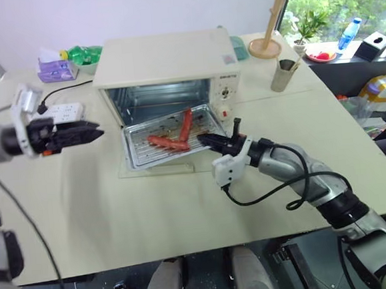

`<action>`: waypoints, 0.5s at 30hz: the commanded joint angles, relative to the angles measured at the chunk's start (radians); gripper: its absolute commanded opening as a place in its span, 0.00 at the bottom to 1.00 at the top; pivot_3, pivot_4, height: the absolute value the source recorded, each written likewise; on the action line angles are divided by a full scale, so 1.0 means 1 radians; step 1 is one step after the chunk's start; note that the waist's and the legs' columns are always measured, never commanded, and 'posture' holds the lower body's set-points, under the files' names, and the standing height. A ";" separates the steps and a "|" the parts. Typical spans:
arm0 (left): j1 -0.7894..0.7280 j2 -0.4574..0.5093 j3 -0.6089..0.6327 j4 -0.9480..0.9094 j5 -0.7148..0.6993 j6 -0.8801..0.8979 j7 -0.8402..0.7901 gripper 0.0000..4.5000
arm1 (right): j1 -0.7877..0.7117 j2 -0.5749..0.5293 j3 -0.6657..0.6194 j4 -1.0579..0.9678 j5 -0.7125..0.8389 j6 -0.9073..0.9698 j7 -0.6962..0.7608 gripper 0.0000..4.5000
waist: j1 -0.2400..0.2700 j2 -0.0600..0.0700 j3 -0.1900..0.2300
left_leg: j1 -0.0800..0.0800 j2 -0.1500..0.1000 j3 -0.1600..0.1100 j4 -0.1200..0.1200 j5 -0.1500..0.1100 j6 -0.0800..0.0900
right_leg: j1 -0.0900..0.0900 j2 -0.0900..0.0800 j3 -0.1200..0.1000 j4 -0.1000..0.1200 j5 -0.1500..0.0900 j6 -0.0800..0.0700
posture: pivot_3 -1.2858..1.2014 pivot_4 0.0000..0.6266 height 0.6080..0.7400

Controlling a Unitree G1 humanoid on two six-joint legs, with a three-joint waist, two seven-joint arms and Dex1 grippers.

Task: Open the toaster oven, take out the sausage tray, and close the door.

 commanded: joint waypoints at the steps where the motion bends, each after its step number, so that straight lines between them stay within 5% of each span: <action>1: 0.113 -0.035 0.188 -0.178 -0.140 0.218 0.122 1.00 | -0.005 -0.016 -0.044 -0.021 0.060 -0.086 -0.012 0.02 | 0.001 -0.001 0.000 | 0.000 0.000 0.000 0.000 0.000 0.000 | 0.000 0.000 0.000 0.000 0.000 0.000 | 0.52 0.24 1.00; 6: 0.201 -0.221 0.400 -0.285 -0.284 0.442 0.384 1.00 | -0.008 -0.038 -0.047 -0.018 0.097 -0.193 -0.002 0.02 | 0.004 -0.001 0.000 | 0.001 0.000 -0.001 0.001 0.000 0.000 | 0.002 0.000 0.000 0.000 0.000 0.000 | 0.52 0.24 1.00; 15: 0.317 -0.408 0.463 -0.292 -0.773 0.443 0.897 1.00 | -0.007 -0.052 -0.055 -0.014 0.128 -0.244 0.038 0.02 | 0.006 -0.002 0.000 | 0.002 0.000 -0.001 0.000 0.000 -0.001 | 0.003 -0.001 0.000 -0.001 0.000 -0.001 | 0.52 0.24 1.00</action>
